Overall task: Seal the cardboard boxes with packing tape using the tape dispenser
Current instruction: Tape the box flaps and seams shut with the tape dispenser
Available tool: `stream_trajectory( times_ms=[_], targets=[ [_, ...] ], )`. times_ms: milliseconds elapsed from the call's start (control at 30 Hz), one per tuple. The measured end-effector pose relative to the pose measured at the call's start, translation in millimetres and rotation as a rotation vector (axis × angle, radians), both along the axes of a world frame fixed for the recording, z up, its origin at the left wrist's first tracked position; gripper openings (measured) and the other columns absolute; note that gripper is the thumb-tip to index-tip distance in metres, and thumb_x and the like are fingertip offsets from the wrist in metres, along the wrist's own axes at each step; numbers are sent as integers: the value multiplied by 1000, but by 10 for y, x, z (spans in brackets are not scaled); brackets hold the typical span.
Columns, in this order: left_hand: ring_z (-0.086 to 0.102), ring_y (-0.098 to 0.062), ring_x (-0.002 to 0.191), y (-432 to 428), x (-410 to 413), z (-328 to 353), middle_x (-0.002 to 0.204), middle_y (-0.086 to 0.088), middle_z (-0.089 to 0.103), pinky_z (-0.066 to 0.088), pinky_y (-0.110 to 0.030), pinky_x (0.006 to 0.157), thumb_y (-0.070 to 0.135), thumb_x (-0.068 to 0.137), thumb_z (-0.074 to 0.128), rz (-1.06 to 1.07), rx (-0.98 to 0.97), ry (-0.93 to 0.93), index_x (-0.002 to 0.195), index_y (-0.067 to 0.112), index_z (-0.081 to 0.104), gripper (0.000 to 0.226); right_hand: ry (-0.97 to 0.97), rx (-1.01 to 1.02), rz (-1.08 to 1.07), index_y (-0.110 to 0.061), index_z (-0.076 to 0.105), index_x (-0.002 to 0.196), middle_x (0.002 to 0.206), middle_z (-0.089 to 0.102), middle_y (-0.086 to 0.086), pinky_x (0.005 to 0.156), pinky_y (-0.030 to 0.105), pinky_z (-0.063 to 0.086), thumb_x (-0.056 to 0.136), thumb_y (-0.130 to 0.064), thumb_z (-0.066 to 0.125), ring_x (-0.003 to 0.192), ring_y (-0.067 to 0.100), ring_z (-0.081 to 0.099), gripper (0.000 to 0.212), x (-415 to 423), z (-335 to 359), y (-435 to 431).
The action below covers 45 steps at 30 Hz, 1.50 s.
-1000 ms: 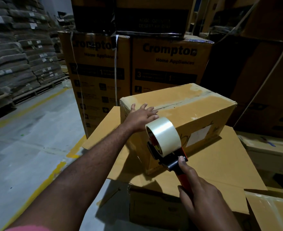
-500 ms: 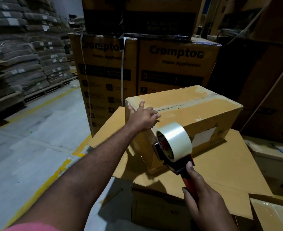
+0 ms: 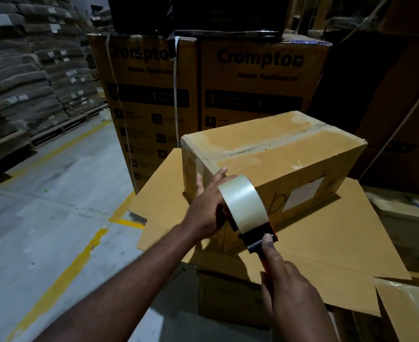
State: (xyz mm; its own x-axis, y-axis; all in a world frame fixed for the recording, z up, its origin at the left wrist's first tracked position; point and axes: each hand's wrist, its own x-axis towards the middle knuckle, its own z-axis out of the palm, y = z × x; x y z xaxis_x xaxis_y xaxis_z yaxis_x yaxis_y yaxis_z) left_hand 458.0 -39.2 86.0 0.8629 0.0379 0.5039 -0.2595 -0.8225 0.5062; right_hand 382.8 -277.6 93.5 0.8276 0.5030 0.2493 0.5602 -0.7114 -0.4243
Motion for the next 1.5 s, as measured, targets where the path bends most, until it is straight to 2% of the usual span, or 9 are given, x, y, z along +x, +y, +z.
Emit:
stream_trajectory(
  times_ms=[133, 267, 433, 667, 767, 1000, 1200, 1400, 1500],
  targets=[
    [-28, 32, 127, -60, -89, 34, 154, 13, 17, -21, -60, 119, 43, 100, 56, -28, -163, 109, 146, 38, 27, 55, 25, -27, -49, -44, -9, 156, 82, 66, -3, 54, 23, 47, 81, -28, 79, 65, 13, 64, 117, -33, 68, 137],
    [-17, 20, 141, -78, -20, 1, 167, 3, 24, -22, -57, 119, 65, 91, 33, 55, -116, 119, 154, 32, 32, 71, 234, -49, -102, -51, -43, 133, 114, 61, -9, 73, 18, 36, 103, -43, 44, 101, 7, 60, 93, -112, 217, 264],
    [6, -1, 153, -154, 16, -46, 155, 15, 42, -11, -67, 117, 30, 102, 34, 131, -111, 74, 145, 28, 52, 47, 389, 75, -127, -48, -10, 151, 114, 65, 0, 77, 24, 50, 100, -40, 53, 93, 15, 65, 81, -118, 220, 262],
    [7, 14, 147, -144, 55, 30, 141, 33, 44, -19, -63, 117, 52, 105, 26, 107, -296, 70, 136, 35, 61, 50, 417, -60, -122, -48, -17, 149, 123, 61, -3, 75, 18, 43, 101, -41, 52, 76, 4, 48, 85, 250, 695, -121],
    [7, 11, 148, -135, 110, -74, 148, 21, 47, -13, -69, 116, 58, 105, 17, 196, -139, -25, 141, 32, 55, 59, 436, -50, -157, -48, -5, 152, 93, 56, -11, 76, 25, 49, 99, -37, 57, 75, 5, 56, 83, 300, 785, -202],
    [30, -23, 150, -174, 384, -393, 142, -5, 57, 17, -77, 114, 44, 110, 25, 202, -102, -346, 134, 15, 54, 48, 477, 464, -134, -76, 22, 130, 90, 67, 8, 57, 38, 56, 89, -29, 69, 64, 25, 68, 78, 410, 1020, -112],
    [12, -15, 156, 244, 430, -406, 145, -2, 45, 17, -71, 118, 45, 109, 24, 47, -70, -289, 129, 12, 52, 48, 471, 747, 80, -78, 35, 118, 114, 61, 14, 61, 47, 59, 79, -32, 70, 70, 30, 69, 70, 727, 1083, 324],
    [12, -28, 157, 363, 363, -466, 171, 9, 11, 17, -32, 122, 56, 106, 22, 195, -314, -253, 149, 28, 36, 53, 412, 778, 176, -67, 31, 128, 118, 63, 13, 70, 34, 59, 81, -35, 67, 84, 21, 73, 67, 1215, 990, 878],
    [2, -33, 157, 118, 360, -463, 170, 18, 2, 23, -57, 122, 53, 103, 23, 310, -467, -192, 159, 46, 3, 60, 365, 780, 224, -58, 27, 134, 125, 60, 5, 82, 36, 61, 95, -18, 63, 96, 18, 72, 67, 1522, 911, 1294]
  ],
)
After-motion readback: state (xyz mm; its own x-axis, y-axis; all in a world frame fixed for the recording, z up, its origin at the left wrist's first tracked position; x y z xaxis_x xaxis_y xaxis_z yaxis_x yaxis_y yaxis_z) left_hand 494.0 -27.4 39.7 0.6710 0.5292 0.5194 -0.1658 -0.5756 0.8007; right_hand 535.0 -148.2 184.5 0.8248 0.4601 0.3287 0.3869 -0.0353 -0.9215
